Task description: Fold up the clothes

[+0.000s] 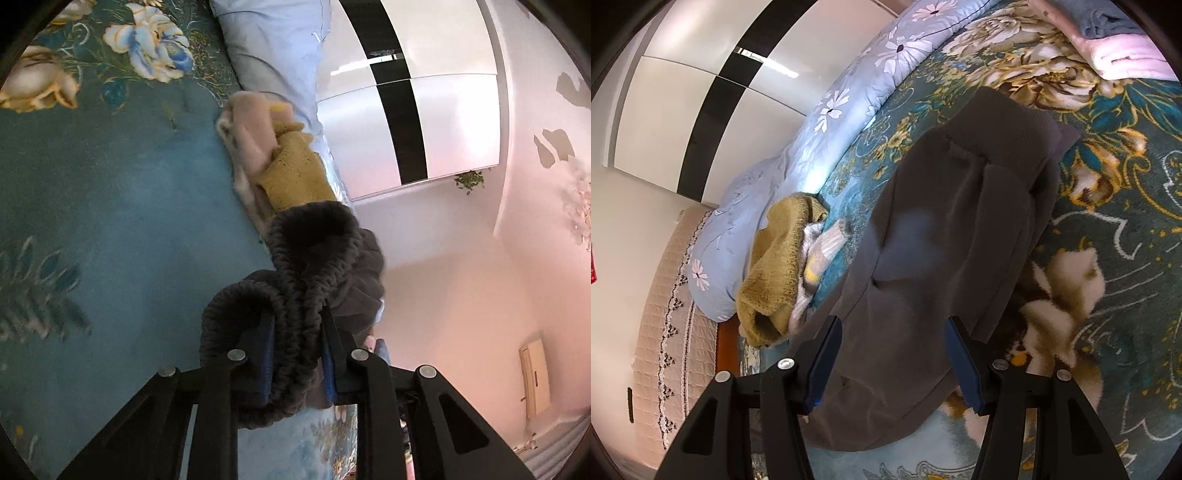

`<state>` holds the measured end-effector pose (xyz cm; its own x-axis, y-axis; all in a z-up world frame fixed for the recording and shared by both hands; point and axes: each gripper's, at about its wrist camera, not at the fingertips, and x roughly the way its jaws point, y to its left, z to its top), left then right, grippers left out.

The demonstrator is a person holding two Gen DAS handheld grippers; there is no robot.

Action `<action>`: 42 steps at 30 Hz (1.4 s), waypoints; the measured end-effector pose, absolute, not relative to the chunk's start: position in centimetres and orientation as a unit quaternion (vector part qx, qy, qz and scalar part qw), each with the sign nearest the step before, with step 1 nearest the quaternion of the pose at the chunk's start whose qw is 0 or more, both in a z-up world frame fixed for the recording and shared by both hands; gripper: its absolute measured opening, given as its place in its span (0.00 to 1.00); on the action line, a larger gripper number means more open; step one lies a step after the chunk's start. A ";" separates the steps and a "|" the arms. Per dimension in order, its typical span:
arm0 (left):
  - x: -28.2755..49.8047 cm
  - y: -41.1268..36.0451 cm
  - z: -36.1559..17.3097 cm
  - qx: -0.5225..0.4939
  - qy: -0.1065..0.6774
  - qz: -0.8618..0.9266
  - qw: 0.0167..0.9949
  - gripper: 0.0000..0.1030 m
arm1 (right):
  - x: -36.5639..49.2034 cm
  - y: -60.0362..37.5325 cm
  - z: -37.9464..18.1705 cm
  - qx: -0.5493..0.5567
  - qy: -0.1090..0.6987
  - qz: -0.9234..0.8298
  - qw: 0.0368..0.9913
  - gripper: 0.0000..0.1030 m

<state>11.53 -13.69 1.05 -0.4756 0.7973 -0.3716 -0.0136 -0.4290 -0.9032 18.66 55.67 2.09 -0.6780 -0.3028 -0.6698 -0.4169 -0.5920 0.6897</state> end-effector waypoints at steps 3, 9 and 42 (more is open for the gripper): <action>11.4 -15.0 -3.7 -0.482 -0.491 0.689 0.227 0.22 | 19.0 56.3 1.6 -0.400 0.461 0.791 0.045 0.59; 11.5 -15.1 -4.8 -0.500 -0.500 0.678 0.200 0.22 | 19.3 56.8 1.2 -0.399 0.463 0.790 0.041 0.59; 16.3 -13.2 -6.3 -0.435 -0.554 0.709 -0.018 0.47 | 18.1 62.5 -2.3 -0.333 0.516 0.786 0.075 0.41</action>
<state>16.28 -13.21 -6.31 -0.6213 0.4558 -0.6373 0.5082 -0.3846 -0.7705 18.08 62.55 -2.32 -0.7675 -0.2249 -0.6003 -0.4613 -0.4565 0.7608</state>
